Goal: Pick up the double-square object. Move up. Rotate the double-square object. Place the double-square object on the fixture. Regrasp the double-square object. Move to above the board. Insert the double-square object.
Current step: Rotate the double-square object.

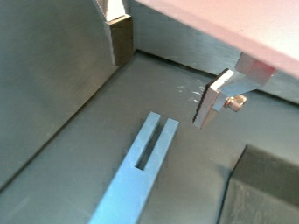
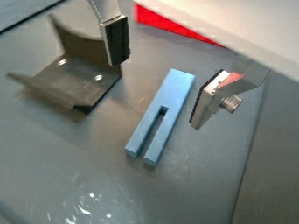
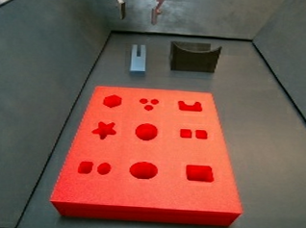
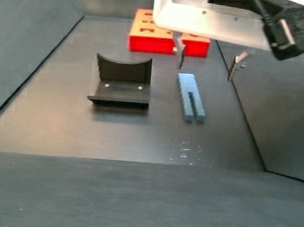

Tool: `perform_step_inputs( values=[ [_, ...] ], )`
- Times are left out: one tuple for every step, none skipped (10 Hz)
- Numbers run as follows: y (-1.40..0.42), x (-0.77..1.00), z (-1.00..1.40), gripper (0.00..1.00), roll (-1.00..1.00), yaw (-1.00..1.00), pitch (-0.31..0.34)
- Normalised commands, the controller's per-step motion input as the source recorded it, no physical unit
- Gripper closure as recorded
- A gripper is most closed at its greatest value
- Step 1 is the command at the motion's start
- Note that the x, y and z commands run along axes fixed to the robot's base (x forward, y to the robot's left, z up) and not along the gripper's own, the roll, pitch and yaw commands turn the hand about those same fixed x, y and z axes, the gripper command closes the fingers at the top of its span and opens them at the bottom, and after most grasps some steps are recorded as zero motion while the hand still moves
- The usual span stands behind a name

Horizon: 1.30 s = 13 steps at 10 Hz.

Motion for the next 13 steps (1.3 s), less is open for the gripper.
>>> perform_step_inputs(
  values=[
    [0.0,0.04,-0.04,0.0,0.01,1.0,-0.024],
    [0.0,0.04,-0.04,0.0,0.01,0.79,-0.025],
    [0.0,0.04,-0.04,0.0,0.01,0.48,-0.025],
    [0.0,0.04,-0.04,0.0,0.01,0.31,-0.024],
    [0.0,0.0,-1.0,0.0,0.0,0.0,0.0],
    [0.0,0.01,-1.0,0.0,0.0,-0.07,-0.012],
    [0.0,0.01,-1.0,0.0,0.0,-0.07,-0.022],
    [0.0,0.02,-1.0,0.0,-0.01,-0.06,-0.026],
    [0.01,0.03,-1.0,0.0,-0.02,-0.04,-0.034],
    [0.01,0.04,-1.0,0.0,-0.03,-0.04,-0.032],
    [0.01,0.04,-1.0,0.0,-0.03,-0.03,-0.033],
    [0.01,0.04,-0.8,0.0,-0.04,-0.02,-0.039],
    [0.01,0.04,-0.71,0.0,-0.05,-0.02,-0.036]
  ],
)
